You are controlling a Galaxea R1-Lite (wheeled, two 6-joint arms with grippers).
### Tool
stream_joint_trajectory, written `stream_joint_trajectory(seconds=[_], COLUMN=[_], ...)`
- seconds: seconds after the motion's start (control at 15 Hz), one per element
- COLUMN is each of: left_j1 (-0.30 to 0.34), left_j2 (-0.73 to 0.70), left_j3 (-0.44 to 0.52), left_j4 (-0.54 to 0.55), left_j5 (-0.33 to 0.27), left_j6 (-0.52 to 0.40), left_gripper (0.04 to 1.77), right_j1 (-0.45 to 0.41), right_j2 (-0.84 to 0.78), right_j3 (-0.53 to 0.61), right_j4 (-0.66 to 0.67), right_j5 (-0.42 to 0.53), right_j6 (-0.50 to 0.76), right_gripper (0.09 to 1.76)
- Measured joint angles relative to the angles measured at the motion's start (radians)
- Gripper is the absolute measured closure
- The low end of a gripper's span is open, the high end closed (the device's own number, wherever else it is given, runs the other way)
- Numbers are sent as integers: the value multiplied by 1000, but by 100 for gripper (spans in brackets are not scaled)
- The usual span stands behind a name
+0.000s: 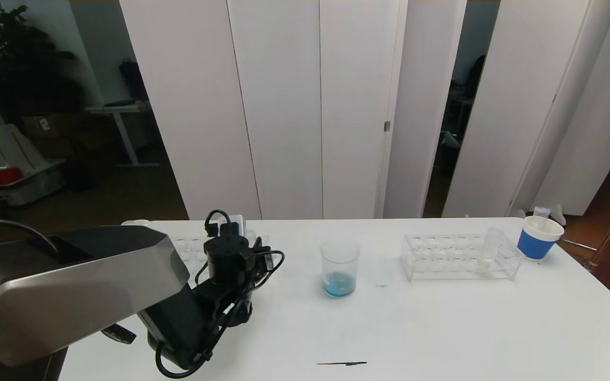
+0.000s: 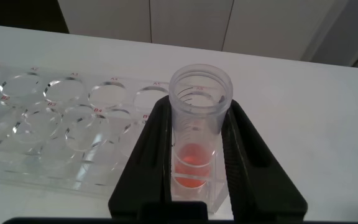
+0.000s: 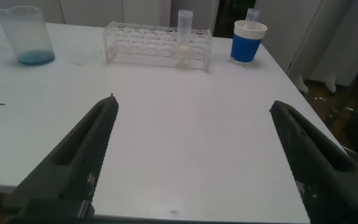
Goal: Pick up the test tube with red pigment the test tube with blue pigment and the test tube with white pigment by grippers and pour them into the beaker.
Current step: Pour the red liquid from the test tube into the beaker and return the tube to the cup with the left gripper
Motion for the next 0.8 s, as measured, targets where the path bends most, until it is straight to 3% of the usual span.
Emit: stream_joint_trajectory(seconds=[0.8], left_j1=[-35], left_j2=[-52], left_j3=[24], left_j4=[-39], left_j5=[12], left_j6=[97], left_gripper=[124], right_j1=[0], right_j2=[0], right_j3=[0], right_j4=[0], right_j5=[0], right_j6=[0], right_gripper=[10])
